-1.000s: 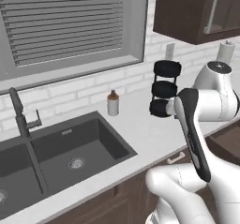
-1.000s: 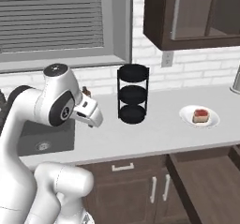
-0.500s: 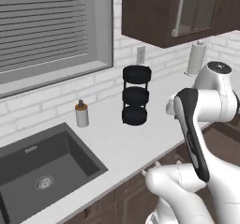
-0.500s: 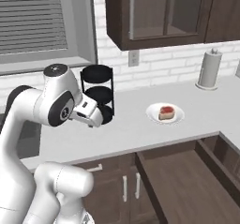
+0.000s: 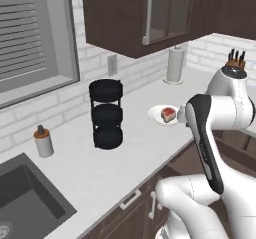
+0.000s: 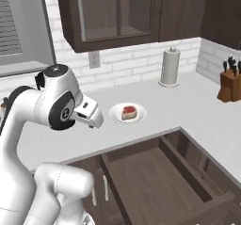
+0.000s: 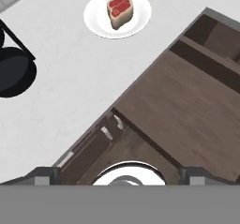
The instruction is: Pick up the knife from the drawer and place it on the cutting board. Then place the meat from the plate to the cutting board.
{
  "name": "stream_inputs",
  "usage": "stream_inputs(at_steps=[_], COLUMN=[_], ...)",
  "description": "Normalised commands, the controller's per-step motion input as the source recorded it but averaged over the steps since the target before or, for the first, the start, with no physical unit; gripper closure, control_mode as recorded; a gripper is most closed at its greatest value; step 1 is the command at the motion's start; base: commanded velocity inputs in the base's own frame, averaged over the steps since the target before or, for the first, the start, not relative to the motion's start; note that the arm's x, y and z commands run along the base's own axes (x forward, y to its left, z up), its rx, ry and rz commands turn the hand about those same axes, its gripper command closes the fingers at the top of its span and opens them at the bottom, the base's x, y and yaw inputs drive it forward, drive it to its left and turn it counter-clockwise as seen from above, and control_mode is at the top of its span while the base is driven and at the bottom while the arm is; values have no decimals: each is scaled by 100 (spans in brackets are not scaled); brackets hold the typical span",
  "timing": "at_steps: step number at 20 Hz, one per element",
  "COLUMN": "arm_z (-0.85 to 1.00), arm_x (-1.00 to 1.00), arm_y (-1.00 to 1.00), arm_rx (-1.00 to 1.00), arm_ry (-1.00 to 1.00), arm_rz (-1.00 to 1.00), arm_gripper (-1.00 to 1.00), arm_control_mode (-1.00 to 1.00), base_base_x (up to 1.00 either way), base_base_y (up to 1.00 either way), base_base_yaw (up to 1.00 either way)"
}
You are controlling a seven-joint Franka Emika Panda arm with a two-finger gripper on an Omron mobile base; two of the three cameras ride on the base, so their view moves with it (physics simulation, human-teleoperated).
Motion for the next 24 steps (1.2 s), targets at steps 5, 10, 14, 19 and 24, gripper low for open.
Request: stream_inputs(at_steps=[5, 10, 14, 19, 24], arm_z=[0, 0, -3, -15, -48], arm_x=[0, 0, 50, 100, 93], arm_y=[0, 0, 4, 4, 0], arm_rx=[0, 0, 0, 0, 0], arm_ry=[0, 0, 4, 6, 1], arm_rz=[0, 0, -4, -3, 0], arm_gripper=[-100, -100, -100, -100, -100], arm_control_mode=[100, 100, -100, -100, -100], base_base_x=[74, 76, 45, 0, 0], base_base_y=[-2, 14, 2, 0, 0], base_base_yaw=[-22, -10, -4, 0, 0])
